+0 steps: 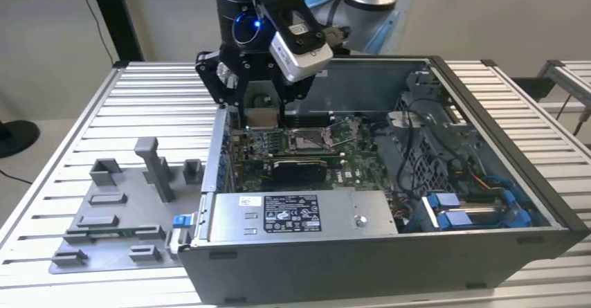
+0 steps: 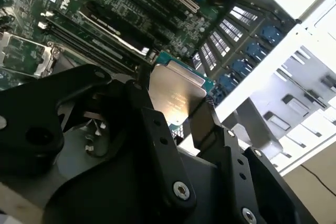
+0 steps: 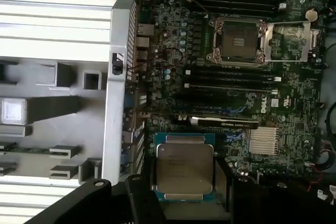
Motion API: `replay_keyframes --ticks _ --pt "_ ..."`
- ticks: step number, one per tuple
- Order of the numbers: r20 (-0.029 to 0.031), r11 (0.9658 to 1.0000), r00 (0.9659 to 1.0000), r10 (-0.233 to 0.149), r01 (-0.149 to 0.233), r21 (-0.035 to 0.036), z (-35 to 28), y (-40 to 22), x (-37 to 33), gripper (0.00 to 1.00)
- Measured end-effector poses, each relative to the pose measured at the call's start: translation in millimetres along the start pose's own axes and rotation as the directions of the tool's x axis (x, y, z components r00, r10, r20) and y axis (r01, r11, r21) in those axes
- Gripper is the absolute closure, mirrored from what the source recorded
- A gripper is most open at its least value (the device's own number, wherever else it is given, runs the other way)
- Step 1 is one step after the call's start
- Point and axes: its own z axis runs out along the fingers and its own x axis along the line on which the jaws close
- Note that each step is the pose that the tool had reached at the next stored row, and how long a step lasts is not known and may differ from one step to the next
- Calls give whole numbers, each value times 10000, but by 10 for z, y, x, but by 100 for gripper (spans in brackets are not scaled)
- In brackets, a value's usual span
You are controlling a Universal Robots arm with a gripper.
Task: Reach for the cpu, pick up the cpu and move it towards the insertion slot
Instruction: 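Pick up the cpu and move it towards the insertion slot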
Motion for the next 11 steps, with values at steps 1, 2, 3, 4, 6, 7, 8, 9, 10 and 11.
replay_keyframes --ticks 1,2,3,4,6,7,8,9,10,11 --pt "0 10000 10000 0 0 -1 1 -2 -34 100" --pt "-1 10000 10000 1 -1 0 1 -3 -72 100" --pt "-2 10000 10000 0 0 0 1 -5 -113 100" --pt "-2 10000 10000 0 0 0 2 -6 -152 100" --pt "-2 10000 10000 0 0 0 3 -9 -218 100" --pt "-2 10000 10000 1 -1 0 3 -10 -249 100" --pt "-2 10000 10000 0 0 0 3 -12 -277 100" --pt "-2 10000 10000 0 0 0 3 -12 -306 100" --pt "-2 10000 10000 0 0 0 4 -12 -333 100" --pt "-2 10000 10000 0 0 -1 5 -12 -358 100"
